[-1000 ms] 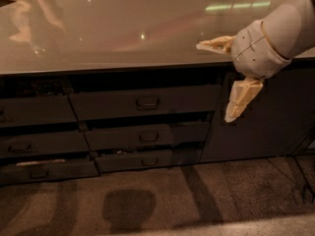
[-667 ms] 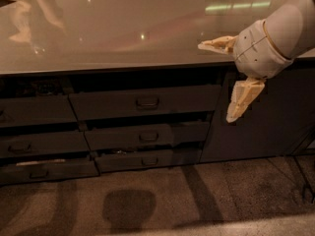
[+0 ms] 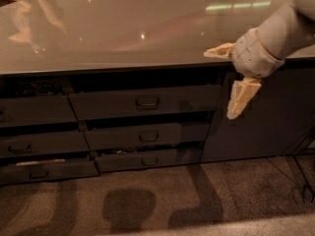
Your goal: Open top drawer
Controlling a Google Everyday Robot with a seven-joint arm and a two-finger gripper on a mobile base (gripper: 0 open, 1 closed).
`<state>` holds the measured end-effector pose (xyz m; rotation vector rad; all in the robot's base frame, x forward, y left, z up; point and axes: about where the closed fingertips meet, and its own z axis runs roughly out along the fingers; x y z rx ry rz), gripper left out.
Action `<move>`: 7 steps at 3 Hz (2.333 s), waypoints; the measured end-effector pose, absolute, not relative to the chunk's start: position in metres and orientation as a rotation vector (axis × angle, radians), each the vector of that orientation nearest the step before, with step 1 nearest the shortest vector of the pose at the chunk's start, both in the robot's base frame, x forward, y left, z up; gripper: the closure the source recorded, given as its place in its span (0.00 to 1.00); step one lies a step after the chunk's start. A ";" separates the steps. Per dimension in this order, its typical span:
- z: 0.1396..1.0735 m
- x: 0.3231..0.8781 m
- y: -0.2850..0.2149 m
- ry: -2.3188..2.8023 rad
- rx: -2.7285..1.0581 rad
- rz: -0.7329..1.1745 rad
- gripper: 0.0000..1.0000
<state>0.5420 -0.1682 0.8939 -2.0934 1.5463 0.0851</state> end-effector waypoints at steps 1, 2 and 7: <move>0.858 0.575 -0.191 1.639 -2.059 0.161 0.00; 0.826 0.599 -0.213 1.728 -2.011 0.239 0.00; 0.791 0.596 -0.209 1.845 -2.099 -0.016 0.00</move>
Offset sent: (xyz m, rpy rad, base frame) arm 0.0791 -0.0686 -0.0934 0.0595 0.2310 -0.1696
